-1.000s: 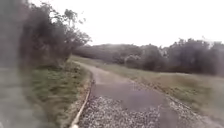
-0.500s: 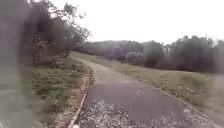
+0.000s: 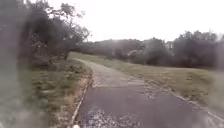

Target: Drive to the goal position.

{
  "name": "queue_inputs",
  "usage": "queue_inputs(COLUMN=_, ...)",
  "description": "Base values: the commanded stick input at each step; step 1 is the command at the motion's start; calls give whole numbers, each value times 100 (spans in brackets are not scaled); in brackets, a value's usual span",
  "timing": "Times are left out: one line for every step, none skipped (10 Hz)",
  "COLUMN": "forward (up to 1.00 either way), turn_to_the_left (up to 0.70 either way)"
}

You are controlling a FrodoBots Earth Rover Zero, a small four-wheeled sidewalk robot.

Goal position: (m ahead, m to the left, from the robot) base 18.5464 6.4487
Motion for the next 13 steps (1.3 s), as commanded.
queue_inputs(forward=70, turn_to_the_left=0)
queue_inputs(forward=70, turn_to_the_left=0)
queue_inputs(forward=70, turn_to_the_left=0)
queue_inputs(forward=70, turn_to_the_left=-1)
queue_inputs(forward=70, turn_to_the_left=-1)
queue_inputs(forward=70, turn_to_the_left=-1)
queue_inputs(forward=70, turn_to_the_left=0)
queue_inputs(forward=70, turn_to_the_left=0)
queue_inputs(forward=70, turn_to_the_left=0)
queue_inputs(forward=70, turn_to_the_left=0)
queue_inputs(forward=70, turn_to_the_left=0)
queue_inputs(forward=70, turn_to_the_left=0)
queue_inputs(forward=70, turn_to_the_left=0)
